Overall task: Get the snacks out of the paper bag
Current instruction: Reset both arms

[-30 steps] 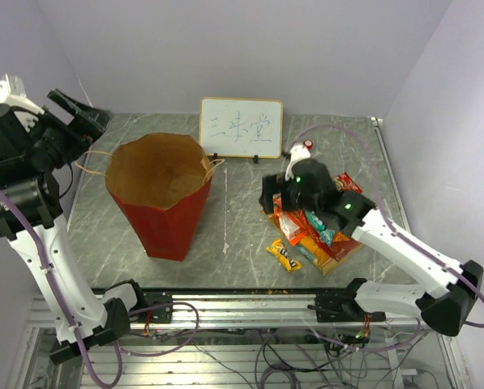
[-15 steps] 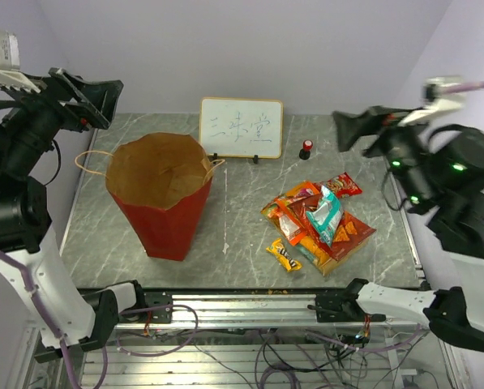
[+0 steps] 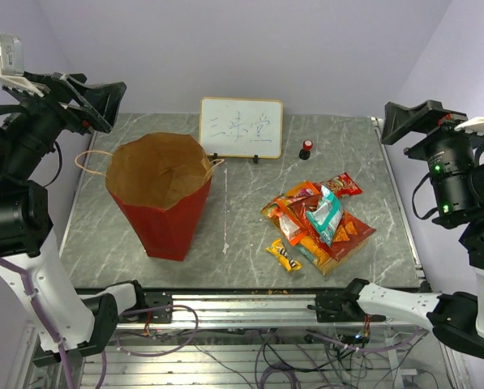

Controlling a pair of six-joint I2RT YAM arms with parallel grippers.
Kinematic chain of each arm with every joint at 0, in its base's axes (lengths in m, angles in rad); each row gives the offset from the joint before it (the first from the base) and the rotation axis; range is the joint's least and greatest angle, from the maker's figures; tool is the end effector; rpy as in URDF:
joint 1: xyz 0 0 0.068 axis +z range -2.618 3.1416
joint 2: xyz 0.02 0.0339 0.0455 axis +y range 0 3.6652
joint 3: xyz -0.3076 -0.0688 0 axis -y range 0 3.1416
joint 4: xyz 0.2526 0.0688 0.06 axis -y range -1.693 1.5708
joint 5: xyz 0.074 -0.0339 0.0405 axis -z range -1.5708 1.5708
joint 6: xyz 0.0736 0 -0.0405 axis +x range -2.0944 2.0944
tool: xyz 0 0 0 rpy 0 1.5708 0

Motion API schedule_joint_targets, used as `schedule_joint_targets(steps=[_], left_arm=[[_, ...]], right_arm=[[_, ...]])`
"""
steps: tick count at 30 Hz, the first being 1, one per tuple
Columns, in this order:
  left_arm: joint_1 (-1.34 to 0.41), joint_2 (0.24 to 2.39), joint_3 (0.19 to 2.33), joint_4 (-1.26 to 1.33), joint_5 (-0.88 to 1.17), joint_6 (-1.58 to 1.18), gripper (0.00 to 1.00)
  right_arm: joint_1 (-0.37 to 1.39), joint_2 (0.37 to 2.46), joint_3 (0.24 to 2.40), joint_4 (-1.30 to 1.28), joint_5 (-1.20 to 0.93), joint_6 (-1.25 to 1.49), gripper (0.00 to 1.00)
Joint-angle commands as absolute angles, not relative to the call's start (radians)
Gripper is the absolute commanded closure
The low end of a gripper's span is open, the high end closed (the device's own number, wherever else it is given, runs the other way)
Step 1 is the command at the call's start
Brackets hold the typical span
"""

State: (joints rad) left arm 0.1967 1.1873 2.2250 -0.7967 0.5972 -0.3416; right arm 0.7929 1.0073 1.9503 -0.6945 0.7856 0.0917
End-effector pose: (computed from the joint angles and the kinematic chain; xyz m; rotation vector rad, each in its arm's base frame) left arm 0.1185 -0.0186 0.6790 0.1458 1.3836 -0.5171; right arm 0.0916 0.0188 0.6442 0.1936 1.3860 0.2171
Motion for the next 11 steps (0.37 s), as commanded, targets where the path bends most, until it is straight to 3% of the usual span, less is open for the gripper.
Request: schedule_joint_targets(steps=[1,11], left_arm=[[0.169,1.19,2.225,-0.777,0.613,-0.316,0.04],[0.158,1.193,2.212,-0.767,0.615,-0.326,0.05]], right_arm=[[0.79,1.009,1.958,-0.716,0.867,0.08,0.0],[0.791,1.029,1.982,-0.756,0.877,0.106,0.0]])
